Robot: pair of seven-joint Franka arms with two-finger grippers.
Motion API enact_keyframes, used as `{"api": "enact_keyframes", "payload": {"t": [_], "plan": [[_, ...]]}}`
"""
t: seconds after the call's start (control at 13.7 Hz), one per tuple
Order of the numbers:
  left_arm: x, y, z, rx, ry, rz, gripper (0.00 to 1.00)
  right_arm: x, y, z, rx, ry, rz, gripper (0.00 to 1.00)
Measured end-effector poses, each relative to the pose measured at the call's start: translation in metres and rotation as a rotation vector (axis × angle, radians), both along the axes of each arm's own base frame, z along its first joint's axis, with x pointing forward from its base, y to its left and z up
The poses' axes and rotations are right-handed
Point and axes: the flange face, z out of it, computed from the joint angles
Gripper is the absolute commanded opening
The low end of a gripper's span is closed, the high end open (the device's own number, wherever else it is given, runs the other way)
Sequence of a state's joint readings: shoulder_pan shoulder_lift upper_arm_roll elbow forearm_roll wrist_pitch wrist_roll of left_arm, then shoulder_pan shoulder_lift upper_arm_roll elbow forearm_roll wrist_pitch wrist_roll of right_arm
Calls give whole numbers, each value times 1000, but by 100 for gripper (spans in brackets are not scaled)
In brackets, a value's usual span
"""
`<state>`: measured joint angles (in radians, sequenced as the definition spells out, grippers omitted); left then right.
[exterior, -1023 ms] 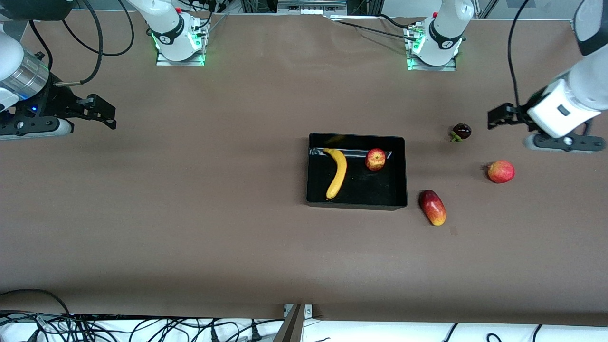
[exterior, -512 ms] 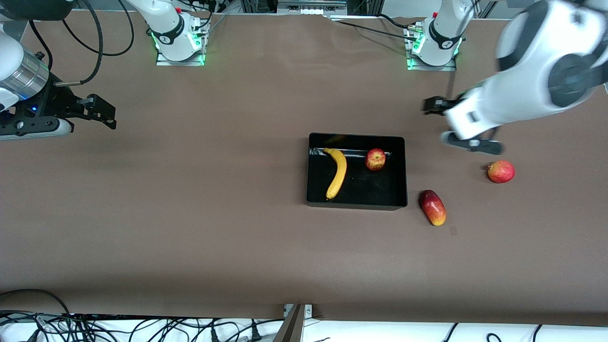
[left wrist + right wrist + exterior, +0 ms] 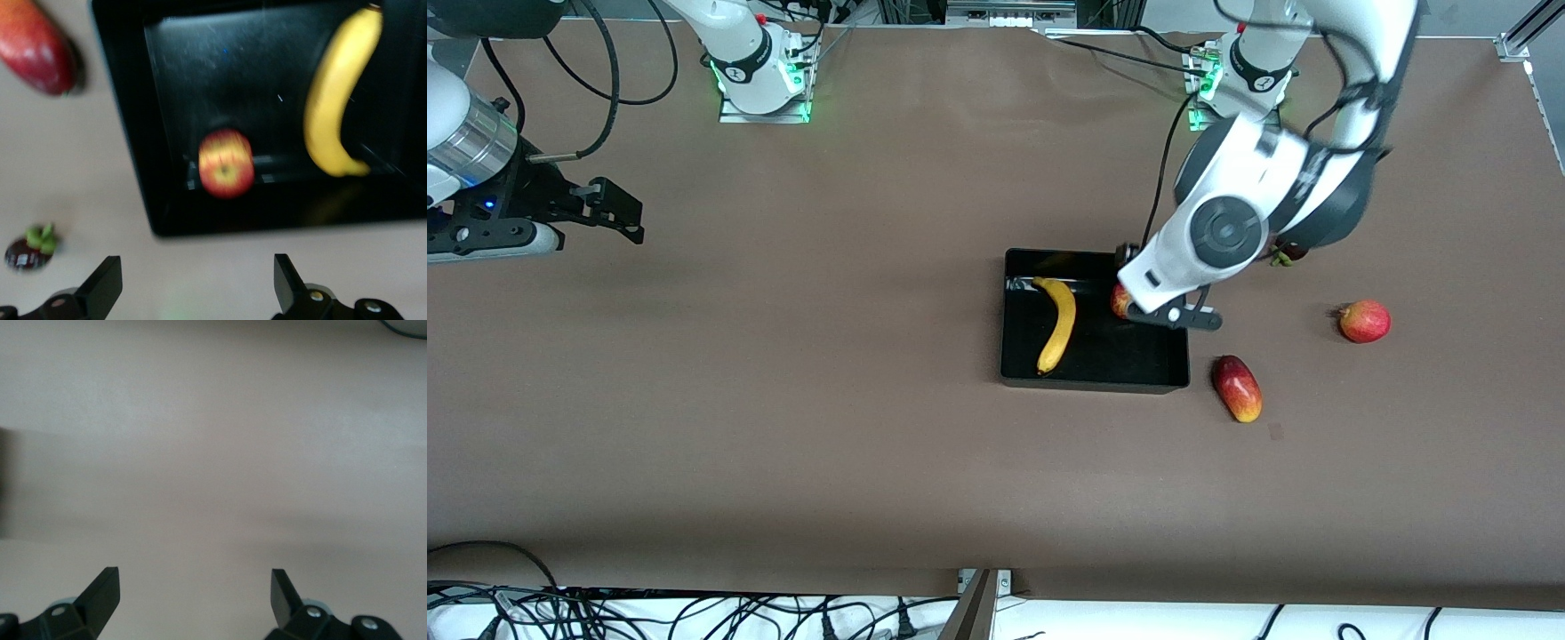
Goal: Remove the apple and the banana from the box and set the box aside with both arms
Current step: 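Lower the left gripper into the box and grasp the red apple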
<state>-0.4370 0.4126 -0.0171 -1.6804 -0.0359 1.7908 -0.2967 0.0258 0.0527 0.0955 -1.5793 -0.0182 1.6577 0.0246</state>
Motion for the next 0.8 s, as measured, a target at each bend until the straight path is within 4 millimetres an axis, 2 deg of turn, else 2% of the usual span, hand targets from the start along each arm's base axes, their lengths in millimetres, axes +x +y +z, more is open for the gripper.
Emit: {"api": "enact_keyframes", "payload": {"t": [0.15,0.37,0.51,0.8], "plan": [[-11,-3,-47,15,-51,-38,100,0,0,0,0,-1,0,100],[-33,-3,-92,11,-109,-84,100,0,0,0,0,-1,0,100],[-44,-5,-109,-7,-139,-95,100,0,0,0,0,-1,-1,100],[-50,-7,-121,-11,-143,-104,100,0,-1,0,0,-1,-1,100]]}}
